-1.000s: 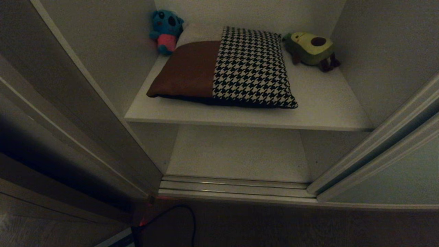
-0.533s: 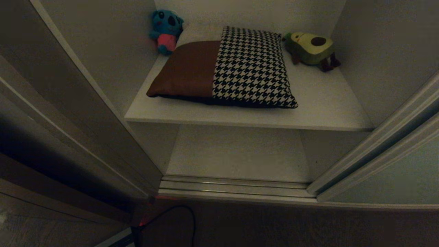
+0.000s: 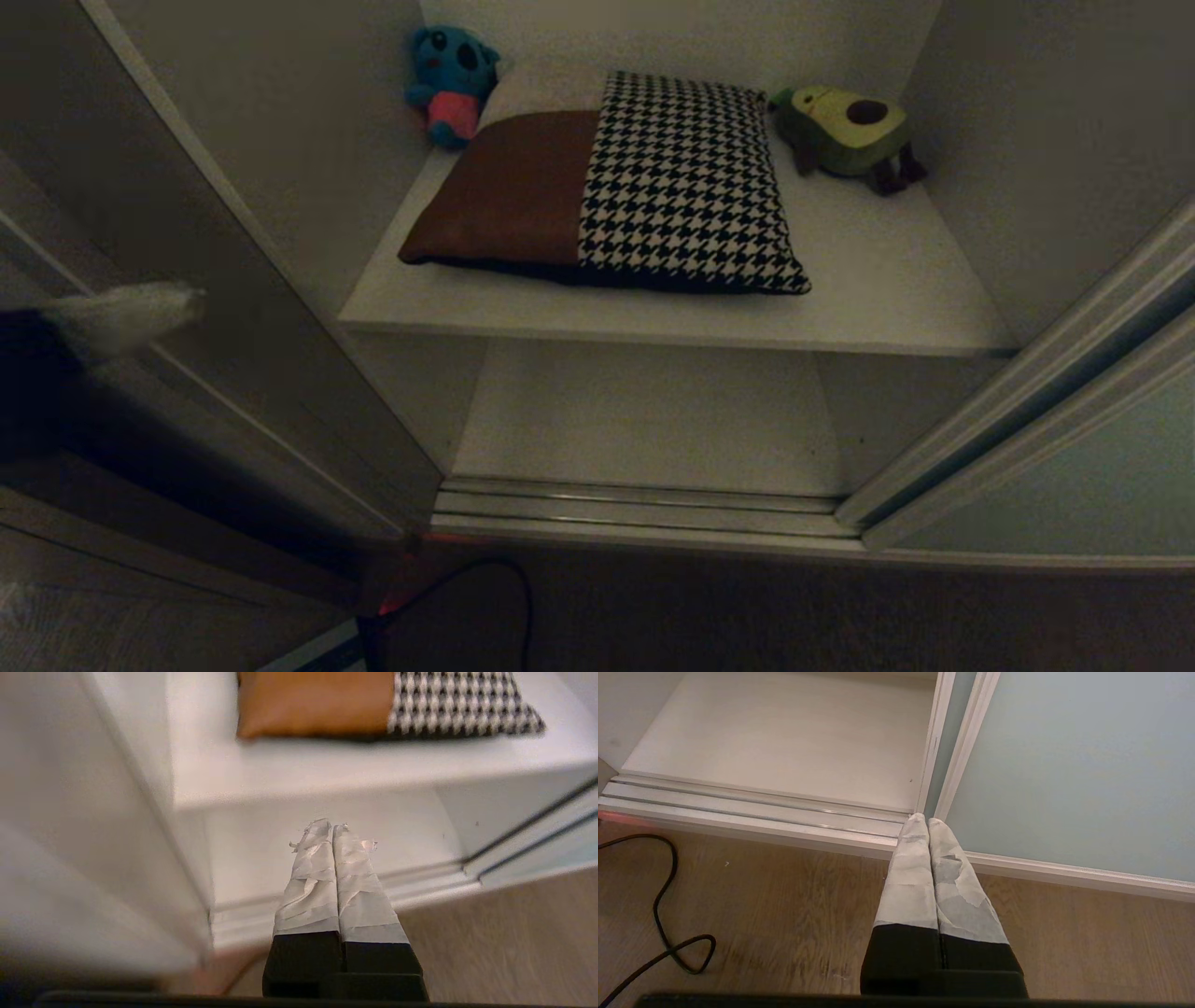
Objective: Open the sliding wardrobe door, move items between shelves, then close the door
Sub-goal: Place the pillow on the lower shelf
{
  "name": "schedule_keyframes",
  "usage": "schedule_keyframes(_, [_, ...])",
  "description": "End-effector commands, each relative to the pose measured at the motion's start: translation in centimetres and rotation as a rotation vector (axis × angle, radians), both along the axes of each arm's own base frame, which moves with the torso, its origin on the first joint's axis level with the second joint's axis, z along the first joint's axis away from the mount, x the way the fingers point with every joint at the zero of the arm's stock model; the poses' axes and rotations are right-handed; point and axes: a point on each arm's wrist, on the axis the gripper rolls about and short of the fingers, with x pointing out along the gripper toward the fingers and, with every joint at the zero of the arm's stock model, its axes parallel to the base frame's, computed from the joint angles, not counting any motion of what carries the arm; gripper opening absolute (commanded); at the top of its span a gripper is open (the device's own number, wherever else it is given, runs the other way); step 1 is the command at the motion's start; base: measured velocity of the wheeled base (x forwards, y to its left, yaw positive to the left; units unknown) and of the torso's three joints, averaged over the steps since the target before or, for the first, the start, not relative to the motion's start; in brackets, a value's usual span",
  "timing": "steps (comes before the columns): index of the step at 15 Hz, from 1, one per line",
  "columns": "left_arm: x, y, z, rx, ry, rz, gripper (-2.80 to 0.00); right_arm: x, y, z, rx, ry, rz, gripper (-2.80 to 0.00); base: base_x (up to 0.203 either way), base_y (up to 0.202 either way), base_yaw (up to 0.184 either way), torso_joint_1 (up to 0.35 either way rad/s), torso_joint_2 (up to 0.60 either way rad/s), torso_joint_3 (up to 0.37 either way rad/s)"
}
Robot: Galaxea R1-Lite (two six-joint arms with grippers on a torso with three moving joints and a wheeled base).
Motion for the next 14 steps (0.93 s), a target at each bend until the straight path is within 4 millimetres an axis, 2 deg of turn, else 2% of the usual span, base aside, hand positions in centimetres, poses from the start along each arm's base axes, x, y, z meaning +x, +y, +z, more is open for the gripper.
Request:
schedule_keyframes(1, [6.4, -0.7, -1.2, 0.005, 0.072, -0.030, -2.80, 0.0, 0.0, -0.1, 0.000, 0.003, 0.001, -2.80, 0.000, 0.000, 0.000, 0.000, 0.00, 0.000])
schedule_keyframes(4, [10.3, -3.2, -2.1, 0.001, 0.035, -0.118, -2.80, 0.0, 0.0, -0.1, 0.000, 0.003, 0.001, -2.80, 0.000, 0.000, 0.000, 0.000, 0.00, 0.000])
schedule_keyframes(6, [11.9, -5.4, -2.6, -0.008, 0.051, -0.154, -2.80, 0.0, 0.0, -0.1, 0.000, 0.005, 0.001, -2.80, 0.000, 0.000, 0.000, 0.000, 0.00, 0.000])
schedule_keyframes(8, [13.4, -6.7, -2.4, -0.030, 0.054, -0.133, -2.80, 0.0, 0.0, -0.1, 0.000, 0.003, 0.001, -2.80, 0.000, 0.000, 0.000, 0.000, 0.00, 0.000])
schedule_keyframes(10, [15.0, -7.4, -1.7, -0.070, 0.048, -0.085, -2.80, 0.0, 0.0, -0.1, 0.000, 0.004, 0.001, -2.80, 0.000, 0.000, 0.000, 0.000, 0.00, 0.000])
schedule_keyframes(12, [16.3, -7.6, -0.2, -0.181, 0.035, 0.009, -2.80, 0.0, 0.0, -0.1, -0.001, 0.004, 0.001, -2.80, 0.000, 0.000, 0.000, 0.000, 0.00, 0.000])
schedule_keyframes(14, [16.6, -7.6, 0.1, -0.208, 0.057, 0.046, -2.80, 0.0, 0.0, -0.1, 0.000, 0.004, 0.001, -2.80, 0.000, 0.000, 0.000, 0.000, 0.00, 0.000])
